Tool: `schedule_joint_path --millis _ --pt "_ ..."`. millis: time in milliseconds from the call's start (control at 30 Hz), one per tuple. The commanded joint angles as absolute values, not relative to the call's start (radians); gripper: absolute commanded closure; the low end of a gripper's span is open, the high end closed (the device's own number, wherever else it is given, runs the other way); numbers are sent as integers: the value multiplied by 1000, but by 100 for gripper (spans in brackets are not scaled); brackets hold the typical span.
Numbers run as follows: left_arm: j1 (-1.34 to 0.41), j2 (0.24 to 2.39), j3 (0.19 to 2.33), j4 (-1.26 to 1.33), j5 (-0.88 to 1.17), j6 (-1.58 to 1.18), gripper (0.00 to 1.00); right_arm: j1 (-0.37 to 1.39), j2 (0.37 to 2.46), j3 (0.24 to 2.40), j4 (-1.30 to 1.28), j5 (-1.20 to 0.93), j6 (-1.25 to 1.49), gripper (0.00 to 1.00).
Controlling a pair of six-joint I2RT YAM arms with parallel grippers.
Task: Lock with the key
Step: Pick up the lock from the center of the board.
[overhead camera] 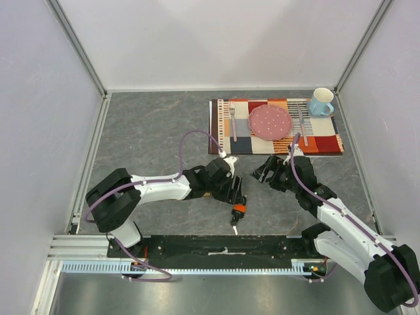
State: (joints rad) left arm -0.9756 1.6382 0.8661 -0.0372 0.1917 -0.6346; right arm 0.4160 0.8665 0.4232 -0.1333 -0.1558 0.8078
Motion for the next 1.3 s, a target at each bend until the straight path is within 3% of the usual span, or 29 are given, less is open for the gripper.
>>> schedule_joint_path --millis 0,267,567,733,1033,1267 --pt "-1048 1617 897 -173 31 -594 28 402 865 477 -127 -137 769 6" --pt "-1158 1701 1011 -256 -140 -650 22 362 885 489 -167 -106 703 2" --pt "-1204 1772 1066 -276 -159 -663 23 295 907 483 -181 -124 654 2" --pt "-1255 1853 1166 -389 -274 -655 26 264 913 479 -181 -140 637 2" --pt "-1298 1914 1221 -505 -359 -680 44 247 917 474 -178 -156 623 2" --pt "-1296 1881 1192 -474 -374 -649 71 247 933 468 -169 -181 611 2"
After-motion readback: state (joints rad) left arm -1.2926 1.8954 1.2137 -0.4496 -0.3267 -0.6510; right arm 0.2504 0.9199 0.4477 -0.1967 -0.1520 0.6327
